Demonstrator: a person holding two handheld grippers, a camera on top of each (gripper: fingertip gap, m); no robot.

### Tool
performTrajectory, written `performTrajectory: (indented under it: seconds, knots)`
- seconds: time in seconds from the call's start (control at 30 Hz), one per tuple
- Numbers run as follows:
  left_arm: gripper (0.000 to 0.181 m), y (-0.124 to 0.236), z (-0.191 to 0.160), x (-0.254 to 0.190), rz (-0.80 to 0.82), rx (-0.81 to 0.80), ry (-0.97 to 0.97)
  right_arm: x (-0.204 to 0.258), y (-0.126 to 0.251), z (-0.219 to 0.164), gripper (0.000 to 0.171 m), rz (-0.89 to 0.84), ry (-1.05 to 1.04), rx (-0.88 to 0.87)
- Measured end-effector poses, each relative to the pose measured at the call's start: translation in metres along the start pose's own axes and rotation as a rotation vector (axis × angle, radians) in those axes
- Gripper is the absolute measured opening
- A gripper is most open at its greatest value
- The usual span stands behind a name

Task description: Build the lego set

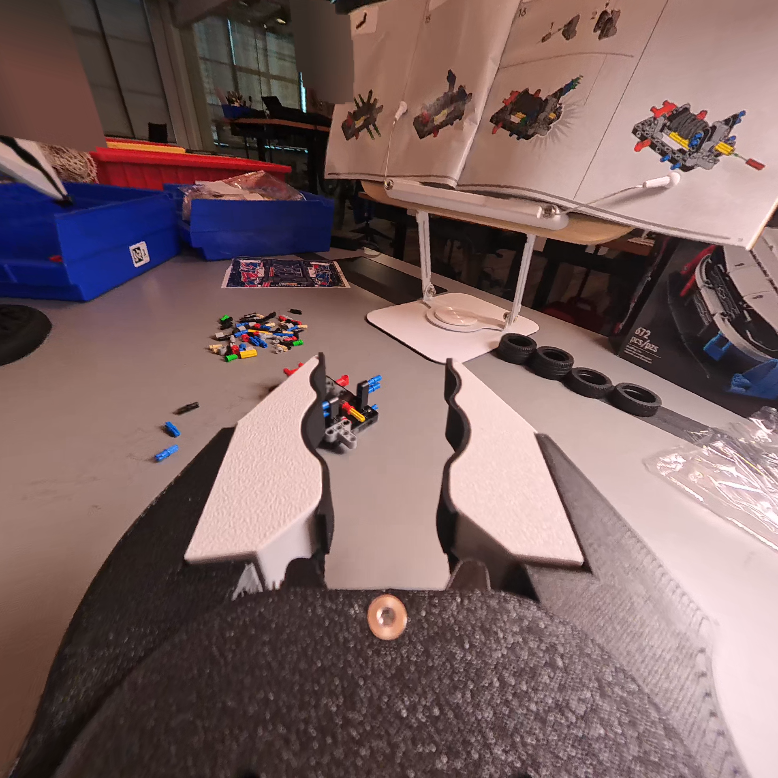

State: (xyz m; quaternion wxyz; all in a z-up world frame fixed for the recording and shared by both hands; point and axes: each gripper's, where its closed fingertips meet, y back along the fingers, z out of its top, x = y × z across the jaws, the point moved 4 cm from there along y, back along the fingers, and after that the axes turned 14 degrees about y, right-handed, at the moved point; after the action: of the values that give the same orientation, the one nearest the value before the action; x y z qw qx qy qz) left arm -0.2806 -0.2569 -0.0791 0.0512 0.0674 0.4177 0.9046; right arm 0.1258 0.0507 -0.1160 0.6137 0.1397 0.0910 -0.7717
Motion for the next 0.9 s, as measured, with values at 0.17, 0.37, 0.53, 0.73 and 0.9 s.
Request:
performTrajectory:
  seconds: [0.17, 0.37, 0.53, 0.73, 0.9]
  knots:
    - [0.0, -0.011, 0.082, -0.108, -0.424, -0.365, 0.029, 0.054, -0.014, 0.039, 0.05, 0.256, -0.054, -0.126]
    - [0.0, -0.086, 0.129, -0.213, -0.712, -0.525, -0.023, 0.123, -0.041, 0.074, 0.039, 0.571, -0.536, -0.15]
    - [0.0, -0.109, 0.142, -0.246, -0.707, -0.507, -0.123, 0.137, -0.048, 0.071, 0.022, 0.568, -0.525, -0.094]
    - [0.0, -0.104, 0.134, -0.243, -0.684, -0.508, -0.118, 0.14, -0.044, 0.065, 0.007, 0.63, -0.504, -0.07]
    - [0.021, -0.058, 0.099, -0.119, -0.252, -0.338, -0.04, 0.096, -0.021, 0.037, 0.008, 0.541, -0.117, 0.156]
